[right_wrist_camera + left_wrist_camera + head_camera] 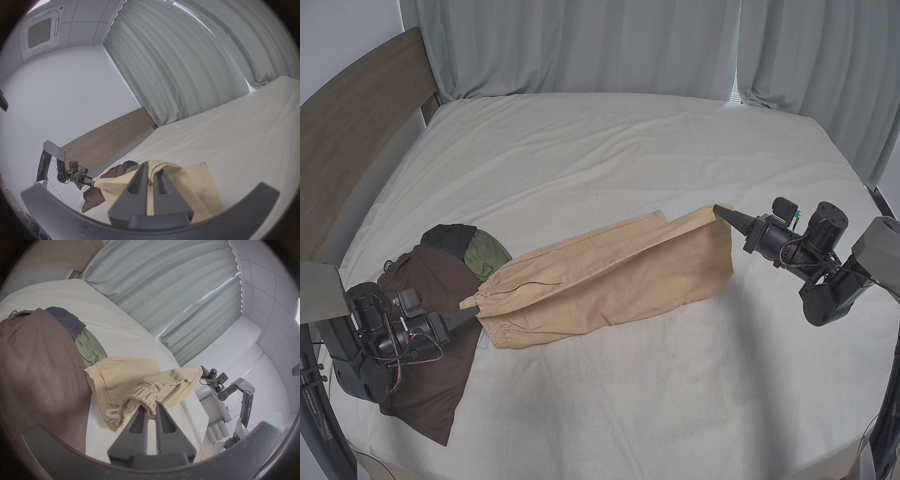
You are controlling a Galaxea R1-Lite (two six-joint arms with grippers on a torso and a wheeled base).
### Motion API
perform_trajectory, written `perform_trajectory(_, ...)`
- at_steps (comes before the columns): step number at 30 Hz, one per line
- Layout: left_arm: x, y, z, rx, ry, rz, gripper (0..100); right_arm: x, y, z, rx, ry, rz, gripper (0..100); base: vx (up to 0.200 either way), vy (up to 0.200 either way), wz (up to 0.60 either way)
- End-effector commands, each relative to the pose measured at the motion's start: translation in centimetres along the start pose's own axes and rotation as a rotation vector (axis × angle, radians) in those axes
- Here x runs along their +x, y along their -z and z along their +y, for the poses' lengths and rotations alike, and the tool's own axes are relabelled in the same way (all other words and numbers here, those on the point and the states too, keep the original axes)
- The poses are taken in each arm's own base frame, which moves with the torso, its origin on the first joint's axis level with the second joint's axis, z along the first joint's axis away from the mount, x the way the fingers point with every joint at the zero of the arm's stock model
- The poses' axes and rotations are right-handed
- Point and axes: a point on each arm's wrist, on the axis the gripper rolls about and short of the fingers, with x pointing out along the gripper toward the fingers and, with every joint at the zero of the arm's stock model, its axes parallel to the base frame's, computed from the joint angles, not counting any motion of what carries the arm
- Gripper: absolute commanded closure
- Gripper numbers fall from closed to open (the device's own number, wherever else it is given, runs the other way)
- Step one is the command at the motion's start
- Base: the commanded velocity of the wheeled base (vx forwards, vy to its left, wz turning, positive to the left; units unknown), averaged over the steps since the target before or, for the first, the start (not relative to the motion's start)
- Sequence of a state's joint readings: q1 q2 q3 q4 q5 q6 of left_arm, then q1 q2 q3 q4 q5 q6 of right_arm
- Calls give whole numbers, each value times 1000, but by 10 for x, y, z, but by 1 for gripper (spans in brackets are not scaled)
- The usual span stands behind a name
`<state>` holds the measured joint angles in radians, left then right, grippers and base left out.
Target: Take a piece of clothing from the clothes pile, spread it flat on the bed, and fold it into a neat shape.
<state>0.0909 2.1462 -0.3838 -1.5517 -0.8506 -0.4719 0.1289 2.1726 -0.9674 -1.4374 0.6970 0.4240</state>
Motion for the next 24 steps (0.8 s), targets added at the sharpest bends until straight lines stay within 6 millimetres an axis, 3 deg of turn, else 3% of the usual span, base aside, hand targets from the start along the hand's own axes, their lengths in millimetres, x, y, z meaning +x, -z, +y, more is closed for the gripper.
perform_trajectory(1,3,-3,1,-5,-8,-16,100,10,16,-14,26,9,22,100,0,0,0)
perform_trajectory(6,4,-2,2,-11,-9,-11,100,17,16,-13,25,-5,22,100,0,0,0)
perform_trajectory(18,14,2,17,-22,-18,-7,100,37,14,-30,35,2,32,100,0,0,0)
perform_trajectory(24,21,-2,22,-45,-28,-27,100,44,22,-39,47,7,46,100,0,0,0)
